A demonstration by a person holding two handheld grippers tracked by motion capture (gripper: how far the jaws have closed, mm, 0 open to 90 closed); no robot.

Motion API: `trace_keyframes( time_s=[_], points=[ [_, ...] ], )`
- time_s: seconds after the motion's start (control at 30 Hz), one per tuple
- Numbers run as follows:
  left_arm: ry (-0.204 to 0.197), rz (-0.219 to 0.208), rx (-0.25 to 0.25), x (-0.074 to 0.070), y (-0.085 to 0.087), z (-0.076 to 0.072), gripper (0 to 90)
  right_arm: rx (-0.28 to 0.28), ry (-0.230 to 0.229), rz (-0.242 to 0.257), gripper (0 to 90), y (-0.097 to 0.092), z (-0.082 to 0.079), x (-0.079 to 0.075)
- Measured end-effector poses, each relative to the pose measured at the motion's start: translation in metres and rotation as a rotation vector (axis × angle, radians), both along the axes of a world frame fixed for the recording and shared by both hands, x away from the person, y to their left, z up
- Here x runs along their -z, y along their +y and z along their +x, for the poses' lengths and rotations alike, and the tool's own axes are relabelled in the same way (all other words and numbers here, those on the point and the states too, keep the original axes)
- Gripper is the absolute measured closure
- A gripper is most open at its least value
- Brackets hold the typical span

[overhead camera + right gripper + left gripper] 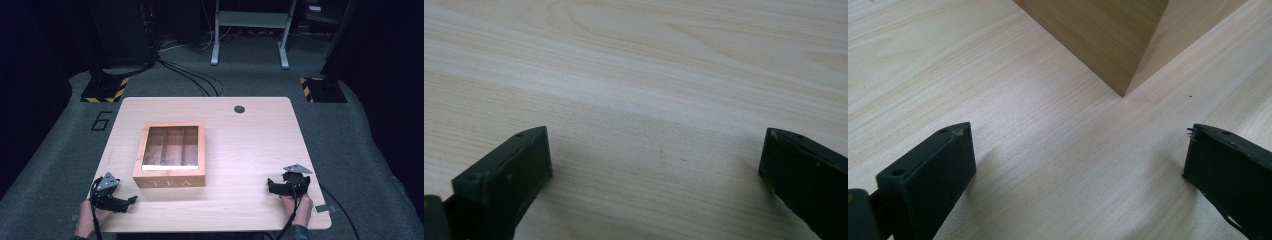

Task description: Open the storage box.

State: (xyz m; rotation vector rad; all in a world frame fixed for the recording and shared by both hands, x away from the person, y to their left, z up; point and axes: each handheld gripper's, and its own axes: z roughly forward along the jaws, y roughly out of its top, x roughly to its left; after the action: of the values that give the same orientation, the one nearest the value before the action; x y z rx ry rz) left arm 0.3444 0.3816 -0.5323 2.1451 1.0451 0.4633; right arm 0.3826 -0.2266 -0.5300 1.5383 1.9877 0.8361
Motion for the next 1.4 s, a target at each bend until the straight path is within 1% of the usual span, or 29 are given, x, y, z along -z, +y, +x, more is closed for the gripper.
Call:
trace_keyframes(
  time_s=[0.07,0.1,0.13,0.17,0.2,0.23,0.3,0.33,0.37,0.47,0.5,0.6,0.67,0.7,0.73,0.77,0.8,0.83,0.87,0.9,0.93,0.97,1.03,1.07,1.17,1.27,1.3,1.33,1.4],
  points=[
    [-0.014,-0.013,0.002,-0.001,0.001,-0.001,1.5,0.001,-0.001,-0.001,0.0,0.000,0.000,0.000],
    [-0.011,-0.024,0.004,-0.001,0.001,-0.002,2.7,0.001,-0.001,-0.001,0.0,0.000,0.000,0.000],
    [-0.011,-0.024,0.004,-0.001,0.001,-0.002,3.5,0.001,-0.002,-0.002,0.0,0.000,0.000,0.000],
    [-0.009,-0.053,-0.001,-0.002,0.002,-0.003,3.9,0.002,-0.003,-0.002,0.0,0.000,0.000,0.000],
    [-0.009,-0.053,-0.001,-0.002,0.002,-0.003,4.3,0.002,-0.003,-0.002,0.0,0.000,0.000,0.000],
    [-0.008,-0.074,-0.003,-0.004,0.002,-0.004,4.3,0.000,-0.003,-0.004,0.0,0.000,0.000,0.000],
    [-0.002,-0.118,0.002,-0.008,0.002,-0.006,8.1,-0.001,-0.002,-0.004,0.0,0.000,0.000,0.000],
    [-0.005,-0.125,-0.003,-0.011,0.002,-0.006,8.8,0.002,-0.003,-0.002,0.0,0.000,0.000,0.000],
    [0.007,-0.124,0.002,-0.013,0.002,-0.007,9.1,0.000,-0.003,-0.004,0.0,0.000,0.000,0.000],
    [-0.014,-0.147,0.005,-0.020,0.003,-0.007,12.3,0.007,0.000,-0.003,0.0,0.001,-0.001,0.000],
    [-0.008,-0.157,0.013,-0.023,0.003,-0.007,13.8,0.007,-0.001,-0.002,0.0,0.001,-0.001,0.000],
    [-0.016,-0.166,0.024,-0.028,0.004,-0.006,15.4,0.002,-0.007,-0.007,0.0,0.001,0.000,0.000],
    [-0.021,-0.181,0.021,-0.030,0.001,-0.006,18.1,0.002,-0.005,-0.005,0.5,0.001,-0.001,0.000],
    [-0.020,-0.185,0.030,-0.032,0.000,-0.007,22.2,0.003,-0.006,-0.004,0.5,0.001,-0.001,0.000],
    [-0.029,-0.183,0.040,-0.034,0.000,-0.008,30.3,0.001,-0.006,-0.005,0.7,0.001,-0.001,0.000],
    [-0.021,-0.186,0.050,-0.036,-0.002,-0.009,36.3,-0.002,-0.005,-0.003,0.9,0.001,-0.001,0.000],
    [-0.033,-0.193,0.051,-0.037,-0.003,-0.009,36.7,0.001,-0.007,-0.001,1.0,0.001,-0.001,0.000],
    [-0.045,-0.197,0.054,-0.038,-0.004,-0.009,41.3,0.000,-0.006,-0.002,1.1,0.001,-0.001,0.000],
    [-0.039,-0.196,0.058,-0.039,-0.005,-0.009,46.2,-0.003,-0.007,-0.003,1.2,0.001,-0.001,0.000],
    [-0.045,-0.200,0.062,-0.039,-0.006,-0.008,48.1,-0.007,-0.010,-0.003,1.4,0.001,-0.001,0.000],
    [-0.038,-0.197,0.072,-0.040,-0.006,-0.009,52.1,-0.008,-0.009,-0.004,1.4,0.001,-0.001,0.000],
    [-0.040,-0.202,0.069,-0.040,-0.006,-0.009,55.5,-0.009,-0.010,-0.005,1.5,0.001,-0.001,0.000],
    [-0.053,-0.193,0.066,-0.041,-0.007,-0.008,61.0,-0.010,-0.010,-0.006,1.6,0.001,-0.001,0.000],
    [-0.045,-0.196,0.068,-0.042,-0.006,-0.009,63.9,-0.010,-0.009,-0.005,1.6,0.001,-0.001,0.000],
    [-0.061,-0.202,0.062,-0.044,-0.004,-0.008,71.2,-0.010,-0.009,-0.005,1.6,0.001,-0.001,0.000],
    [-0.066,-0.227,0.059,-0.046,-0.003,-0.009,76.3,-0.010,-0.009,-0.003,1.7,0.001,-0.001,0.000],
    [-0.076,-0.224,0.059,-0.047,-0.002,-0.008,77.5,-0.009,-0.009,-0.002,1.7,0.001,-0.001,0.000],
    [-0.068,-0.229,0.064,-0.047,-0.002,-0.007,79.2,-0.009,-0.009,-0.002,1.7,0.001,-0.001,0.000],
    [-0.072,-0.228,0.056,-0.047,-0.002,-0.006,80.7,-0.009,-0.009,-0.002,1.7,0.001,-0.001,0.000]
  ],
)
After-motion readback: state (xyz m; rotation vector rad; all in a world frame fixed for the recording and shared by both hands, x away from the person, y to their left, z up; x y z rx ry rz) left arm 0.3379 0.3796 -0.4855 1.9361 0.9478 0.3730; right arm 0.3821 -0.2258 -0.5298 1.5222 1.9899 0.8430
